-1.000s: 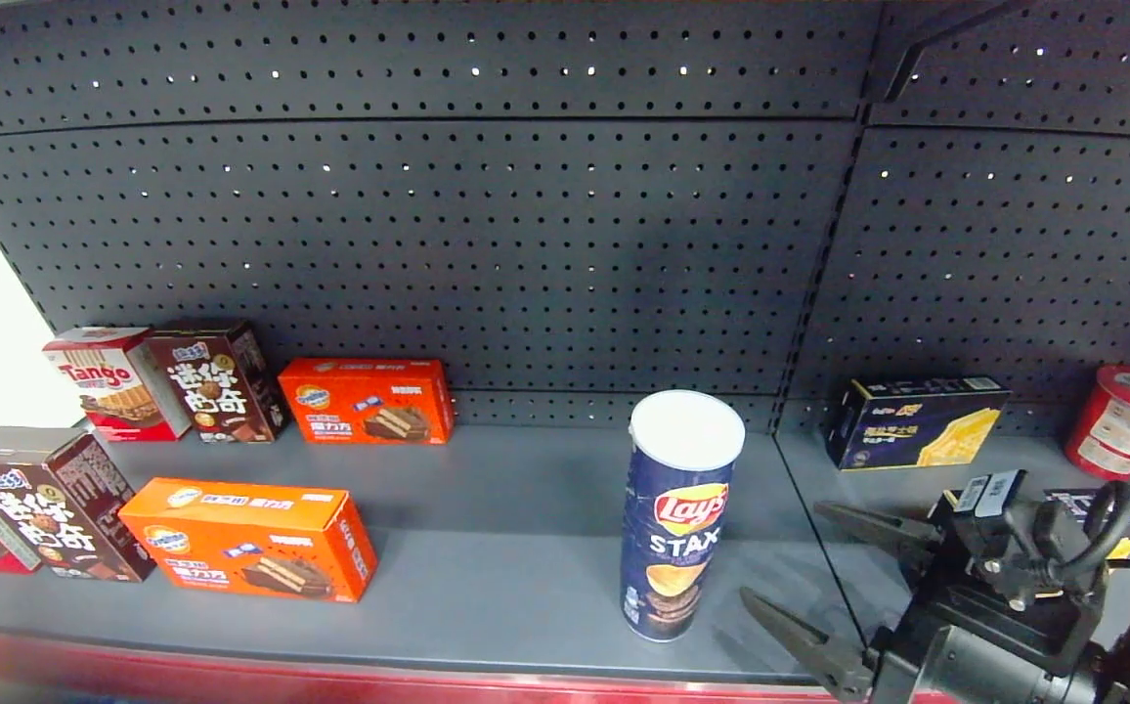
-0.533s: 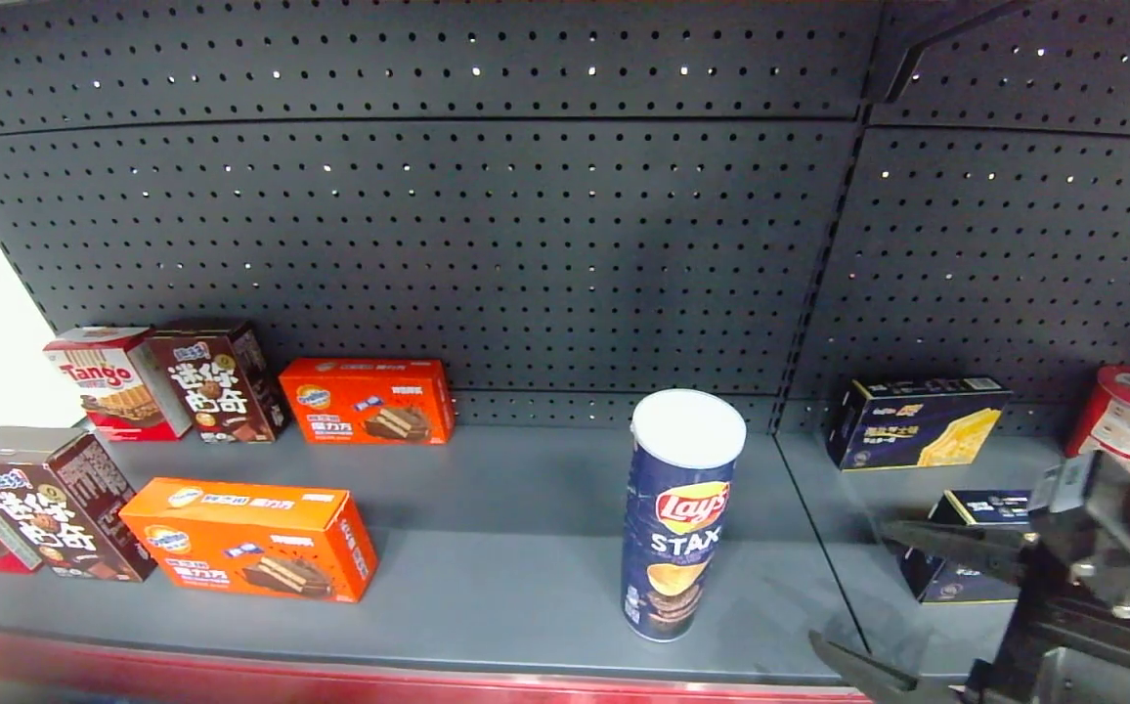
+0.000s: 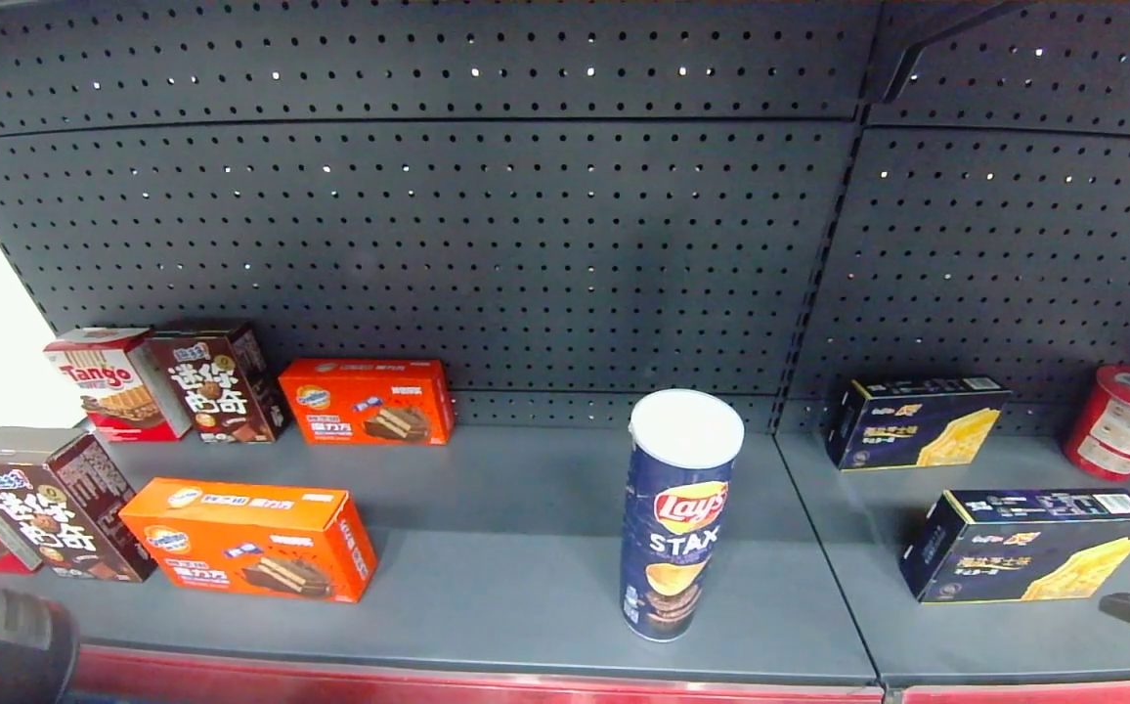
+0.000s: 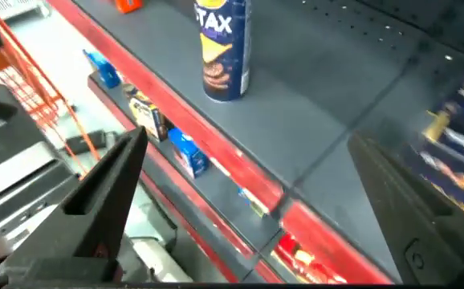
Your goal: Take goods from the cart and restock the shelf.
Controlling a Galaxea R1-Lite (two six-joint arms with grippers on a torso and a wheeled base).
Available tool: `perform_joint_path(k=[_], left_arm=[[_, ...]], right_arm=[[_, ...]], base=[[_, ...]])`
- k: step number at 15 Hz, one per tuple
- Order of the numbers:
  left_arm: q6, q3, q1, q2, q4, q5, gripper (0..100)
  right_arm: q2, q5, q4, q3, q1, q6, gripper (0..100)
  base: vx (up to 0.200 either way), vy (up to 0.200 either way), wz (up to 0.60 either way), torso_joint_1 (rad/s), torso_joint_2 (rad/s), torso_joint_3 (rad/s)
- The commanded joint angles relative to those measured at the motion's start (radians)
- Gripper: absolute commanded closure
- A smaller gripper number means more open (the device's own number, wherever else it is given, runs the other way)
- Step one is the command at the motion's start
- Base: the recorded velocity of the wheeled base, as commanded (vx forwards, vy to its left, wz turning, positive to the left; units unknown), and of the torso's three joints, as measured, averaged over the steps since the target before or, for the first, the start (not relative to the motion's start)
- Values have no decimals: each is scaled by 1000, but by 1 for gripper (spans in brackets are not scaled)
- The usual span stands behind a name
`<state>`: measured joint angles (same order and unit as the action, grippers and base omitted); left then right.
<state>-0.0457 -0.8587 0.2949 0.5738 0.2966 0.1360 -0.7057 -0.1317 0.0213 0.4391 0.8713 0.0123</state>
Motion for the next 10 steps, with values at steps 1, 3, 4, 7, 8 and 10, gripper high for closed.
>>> perform_joint_path(k=[1,3,4,7,8,10], left_arm=[[23,-85,0,196,-11,93,100],[21,-118,1,278,-11,131,100],[15,-118,1,311,-16,157,100],[7,-118,15,397,-30,189,100],[7,-115,24,422,-51,188,100],[4,-103,50,480,-88,188,100]], right_arm=[[167,-3,-63,-5,-94,-2,0],[270,-2,-123,-8,-233,0,0],[330,6,-156,-20,-284,5,0],[505,-3,-259,-40,-351,47,0],[537,1,-305,-20,-385,47,0],[588,3,-391,24,-437,43,0]], base=[[0,0,0,0,0,0],[0,0,0,0,0,0],[0,0,0,0,0,0],[0,0,0,0,0,0],[0,0,0,0,0,0],[0,0,0,0,0,0]])
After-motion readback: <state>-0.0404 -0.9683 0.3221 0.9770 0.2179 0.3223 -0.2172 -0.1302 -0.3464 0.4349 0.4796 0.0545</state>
